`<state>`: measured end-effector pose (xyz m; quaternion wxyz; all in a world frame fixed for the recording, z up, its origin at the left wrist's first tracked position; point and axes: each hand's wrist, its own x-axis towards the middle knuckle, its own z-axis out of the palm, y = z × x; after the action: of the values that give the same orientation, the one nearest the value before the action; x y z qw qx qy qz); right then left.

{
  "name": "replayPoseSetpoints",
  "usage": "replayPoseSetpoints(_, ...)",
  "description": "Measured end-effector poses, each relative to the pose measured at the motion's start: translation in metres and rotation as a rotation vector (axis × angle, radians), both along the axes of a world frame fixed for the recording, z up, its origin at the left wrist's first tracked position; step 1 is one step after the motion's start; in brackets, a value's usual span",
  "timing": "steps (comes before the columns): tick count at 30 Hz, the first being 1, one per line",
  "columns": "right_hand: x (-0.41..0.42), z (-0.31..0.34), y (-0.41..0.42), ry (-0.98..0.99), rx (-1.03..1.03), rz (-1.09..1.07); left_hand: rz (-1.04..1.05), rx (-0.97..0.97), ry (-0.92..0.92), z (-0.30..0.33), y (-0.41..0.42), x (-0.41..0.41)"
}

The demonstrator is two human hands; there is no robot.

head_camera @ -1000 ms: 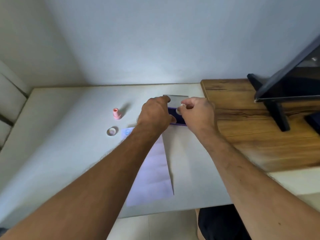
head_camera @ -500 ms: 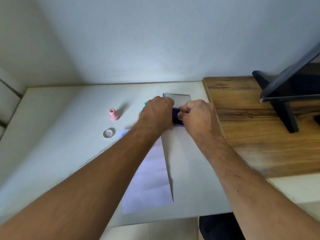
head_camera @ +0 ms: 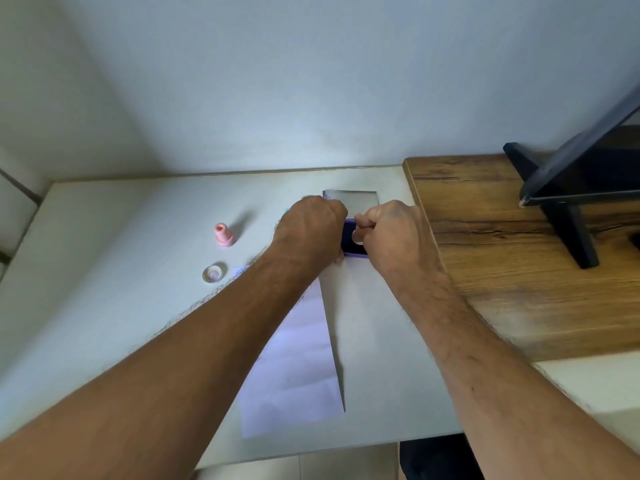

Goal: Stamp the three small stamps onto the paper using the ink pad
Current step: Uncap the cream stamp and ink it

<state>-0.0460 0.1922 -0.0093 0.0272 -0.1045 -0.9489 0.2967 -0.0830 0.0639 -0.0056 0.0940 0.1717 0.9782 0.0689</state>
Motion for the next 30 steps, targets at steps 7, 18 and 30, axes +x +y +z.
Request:
replayPoseSetpoints(7,-0.01,0.001,-0.001,-0.147,0.0,0.012,0.018,0.028,-0.001,0.0,-0.002,-0.002)
replayPoseSetpoints(18,0.004,0.003,0.002,0.024,-0.044,0.0,0.039,0.006,0.0,0.002,0.001,0.005)
replayPoseSetpoints(30,0.003,0.002,0.0,0.046,-0.11,-0.048,0.129,0.151,-0.042,0.003,-0.004,0.021)
